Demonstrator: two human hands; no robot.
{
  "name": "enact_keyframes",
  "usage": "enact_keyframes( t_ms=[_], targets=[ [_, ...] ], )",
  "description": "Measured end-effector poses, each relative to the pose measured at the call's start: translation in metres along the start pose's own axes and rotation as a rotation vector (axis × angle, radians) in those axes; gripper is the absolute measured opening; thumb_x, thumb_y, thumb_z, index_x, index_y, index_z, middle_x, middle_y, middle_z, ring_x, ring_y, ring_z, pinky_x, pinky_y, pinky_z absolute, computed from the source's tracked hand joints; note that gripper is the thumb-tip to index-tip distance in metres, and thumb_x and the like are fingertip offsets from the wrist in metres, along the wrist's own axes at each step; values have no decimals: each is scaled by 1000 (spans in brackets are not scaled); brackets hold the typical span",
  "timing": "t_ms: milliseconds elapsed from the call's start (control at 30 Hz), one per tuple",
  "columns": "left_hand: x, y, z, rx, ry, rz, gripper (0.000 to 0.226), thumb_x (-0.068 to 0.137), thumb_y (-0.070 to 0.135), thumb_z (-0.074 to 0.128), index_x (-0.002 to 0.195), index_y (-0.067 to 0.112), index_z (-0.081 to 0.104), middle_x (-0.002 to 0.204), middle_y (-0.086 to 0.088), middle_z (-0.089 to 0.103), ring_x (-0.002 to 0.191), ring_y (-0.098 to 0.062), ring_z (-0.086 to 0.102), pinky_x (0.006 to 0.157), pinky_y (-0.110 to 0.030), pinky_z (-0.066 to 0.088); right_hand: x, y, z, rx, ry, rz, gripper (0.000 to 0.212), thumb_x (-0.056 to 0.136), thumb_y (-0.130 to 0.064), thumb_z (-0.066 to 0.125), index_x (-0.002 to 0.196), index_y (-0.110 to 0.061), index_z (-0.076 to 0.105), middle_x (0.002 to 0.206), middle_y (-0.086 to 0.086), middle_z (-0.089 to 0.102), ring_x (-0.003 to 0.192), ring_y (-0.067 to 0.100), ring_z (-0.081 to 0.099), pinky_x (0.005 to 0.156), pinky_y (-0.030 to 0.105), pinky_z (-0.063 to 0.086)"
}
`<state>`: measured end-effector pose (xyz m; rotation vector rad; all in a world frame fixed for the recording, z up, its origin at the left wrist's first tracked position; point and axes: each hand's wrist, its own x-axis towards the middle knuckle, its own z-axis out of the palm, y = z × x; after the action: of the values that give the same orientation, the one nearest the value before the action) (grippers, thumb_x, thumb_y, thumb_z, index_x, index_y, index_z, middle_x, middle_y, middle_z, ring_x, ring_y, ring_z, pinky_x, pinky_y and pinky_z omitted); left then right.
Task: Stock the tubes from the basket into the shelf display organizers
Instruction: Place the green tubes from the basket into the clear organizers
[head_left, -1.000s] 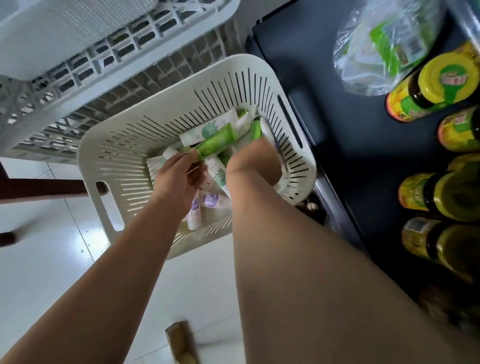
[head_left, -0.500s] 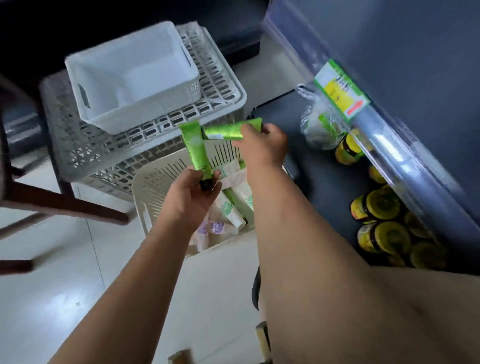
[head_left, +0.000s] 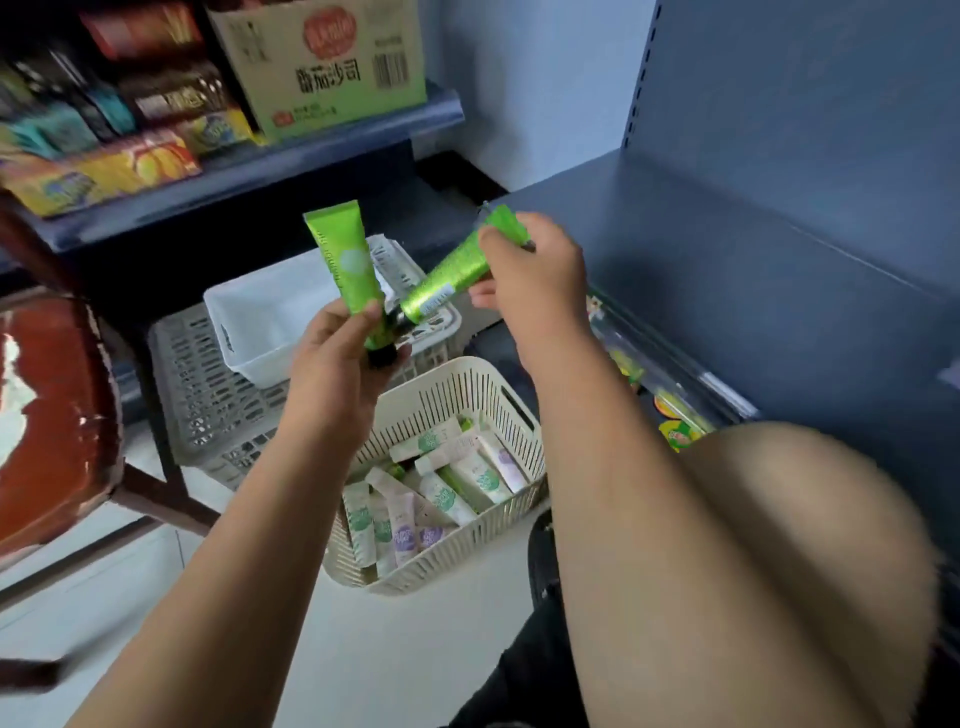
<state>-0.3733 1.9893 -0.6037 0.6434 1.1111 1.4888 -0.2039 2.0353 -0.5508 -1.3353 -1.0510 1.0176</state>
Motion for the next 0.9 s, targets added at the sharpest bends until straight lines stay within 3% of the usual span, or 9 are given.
enact_keyframes(
  t_ms=[100, 233, 367, 500, 533, 633, 700, 800, 900],
  targets=[
    [-20, 9, 39, 70, -98, 27, 10, 96, 10, 64, 88, 15, 64, 93, -13, 65, 86, -24, 66, 78, -38, 60, -16, -12, -25, 91, 81, 66, 3, 85, -20, 65, 85, -19, 68, 70, 9, 66, 45, 22, 59, 57, 40, 61],
    [-53, 9, 99, 108, -210, 52, 14, 94, 12, 68, 81, 16, 69, 73, -9, 62, 64, -19, 54, 58, -29, 43, -30, -39, -62, 124, 181, 88, 15, 83, -19, 66, 69, -15, 60, 58, 8, 54, 45, 21, 48, 47, 29, 44],
    [-74, 13, 151, 89, -323, 137, 6, 87, 15, 75, 88, 12, 69, 80, -12, 64, 68, -21, 56, 65, -34, 45, -37, -61, -116, 57, 389, 22, 18, 76, -29, 62, 69, -13, 60, 62, 13, 70, 43, 23, 52, 48, 31, 44],
    [-99, 6, 191, 201, -498, 203, 25, 84, 7, 80, 106, 3, 69, 85, -9, 71, 72, -21, 64, 67, -33, 53, -47, -77, -167, 18, 582, -62, 13, 72, -30, 56, 69, -18, 61, 68, 4, 69, 61, 25, 58, 61, 39, 53],
    [-107, 4, 200, 221, -556, 203, 23, 84, 6, 80, 105, 6, 70, 85, -8, 73, 71, -19, 66, 64, -30, 53, -52, -80, -179, 7, 623, -87, 8, 78, -27, 58, 79, -23, 65, 71, -5, 67, 67, 21, 62, 68, 38, 57],
    [-133, -5, 229, 253, -690, 172, 20, 83, 5, 80, 100, 12, 72, 95, -13, 76, 80, -22, 69, 69, -37, 57, -69, -82, -219, -6, 720, -126, 26, 90, -19, 57, 112, -28, 67, 78, -18, 60, 74, 6, 62, 77, 31, 54],
    [-148, -15, 249, 258, -730, 147, 20, 83, 4, 80, 100, 10, 71, 91, -13, 75, 79, -24, 69, 71, -41, 57, -79, -83, -246, -48, 767, -137, 31, 91, -21, 57, 120, -30, 65, 81, -24, 56, 83, 9, 62, 81, 29, 52],
    [-174, -32, 278, 238, -756, 84, 26, 83, 2, 79, 107, 1, 69, 85, -11, 72, 75, -23, 67, 70, -40, 56, -95, -91, -281, 19, 773, -59, 11, 94, -33, 59, 103, -29, 63, 79, -14, 58, 77, 18, 60, 69, 32, 51],
    [-202, -44, 300, 188, -787, 51, 31, 84, 2, 78, 112, -1, 66, 97, -22, 73, 78, -26, 70, 69, -39, 56, -114, -98, -316, 252, 647, 97, 30, 96, -46, 61, 83, -19, 57, 64, -2, 54, 54, 16, 50, 53, 26, 41]
  ],
)
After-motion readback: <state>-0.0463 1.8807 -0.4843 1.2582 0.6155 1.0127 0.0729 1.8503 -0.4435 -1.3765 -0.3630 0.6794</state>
